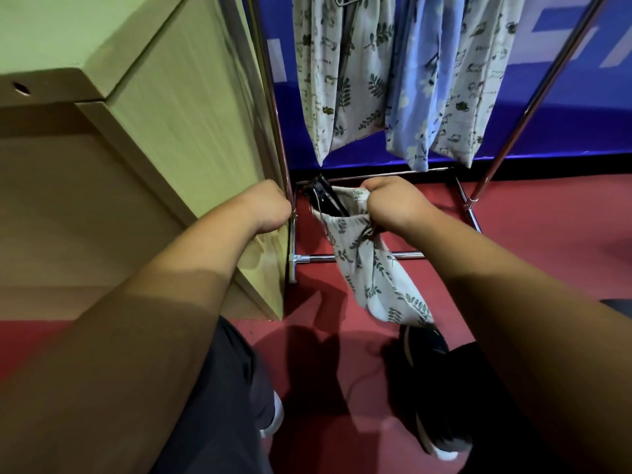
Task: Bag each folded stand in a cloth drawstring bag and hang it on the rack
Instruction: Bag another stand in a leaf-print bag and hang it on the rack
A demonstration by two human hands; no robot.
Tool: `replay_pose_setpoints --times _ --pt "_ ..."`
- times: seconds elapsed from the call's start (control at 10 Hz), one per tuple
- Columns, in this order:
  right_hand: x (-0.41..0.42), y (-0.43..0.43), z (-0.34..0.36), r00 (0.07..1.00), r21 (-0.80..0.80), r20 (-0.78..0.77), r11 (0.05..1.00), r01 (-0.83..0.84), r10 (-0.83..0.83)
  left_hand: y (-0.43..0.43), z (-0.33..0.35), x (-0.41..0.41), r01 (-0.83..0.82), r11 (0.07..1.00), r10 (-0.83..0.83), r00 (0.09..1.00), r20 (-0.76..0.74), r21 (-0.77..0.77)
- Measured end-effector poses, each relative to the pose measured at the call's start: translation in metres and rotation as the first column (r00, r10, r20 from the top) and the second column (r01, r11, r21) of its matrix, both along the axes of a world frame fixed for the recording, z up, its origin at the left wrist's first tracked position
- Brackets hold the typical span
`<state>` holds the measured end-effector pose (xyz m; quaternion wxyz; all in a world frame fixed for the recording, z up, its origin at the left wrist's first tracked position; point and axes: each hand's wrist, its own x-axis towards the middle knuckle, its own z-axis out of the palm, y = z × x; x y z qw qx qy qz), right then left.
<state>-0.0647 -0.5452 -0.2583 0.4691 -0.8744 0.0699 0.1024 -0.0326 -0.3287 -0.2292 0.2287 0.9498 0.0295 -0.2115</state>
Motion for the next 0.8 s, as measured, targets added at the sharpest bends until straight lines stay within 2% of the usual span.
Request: replay_pose_setpoints --times 0.1,0.2,0.3,0.4,0.6,0.7,0.8 --pt "0.004 0.001 -0.002 0.998 0.164 -0.022 0.984 0.067 -0.064 0.000 0.003 -0.004 -0.028 0.997 0.028 1.000 0.001 -0.075" --pt "0.005 -0.003 -0.007 0.990 0.287 -0.075 0.948 0.136 -0.120 -0.002 -0.004 -0.005 -0.206 0.896 0.167 0.977 -0.131 -0.394" --pt "0.003 0.001 -0.003 0.993 0.328 -0.104 0.941 0.079 -0.047 -0.006 -0.006 -0.001 -0.378 0.721 0.276 0.925 -0.260 -0.581" --pt "0.005 0.005 -0.003 0.999 0.256 -0.045 0.966 0.019 -0.008 -0.006 -0.009 0.004 -0.405 0.649 0.307 0.914 -0.266 -0.644" --pt "0.000 0.002 -0.005 0.996 0.248 -0.085 0.968 0.019 0.002 -0.009 -0.011 0.006 -0.437 0.641 0.353 0.898 -0.263 -0.631" --pt "0.000 -0.003 -0.005 0.995 0.191 -0.093 0.982 0.000 0.018 -0.013 -0.007 0.005 -0.483 0.603 0.386 0.873 -0.298 -0.635" --pt "0.000 -0.010 -0.006 0.996 0.113 -0.085 0.993 -0.031 0.041 -0.015 -0.004 0.006 -0.531 0.514 0.434 0.838 -0.329 -0.674"
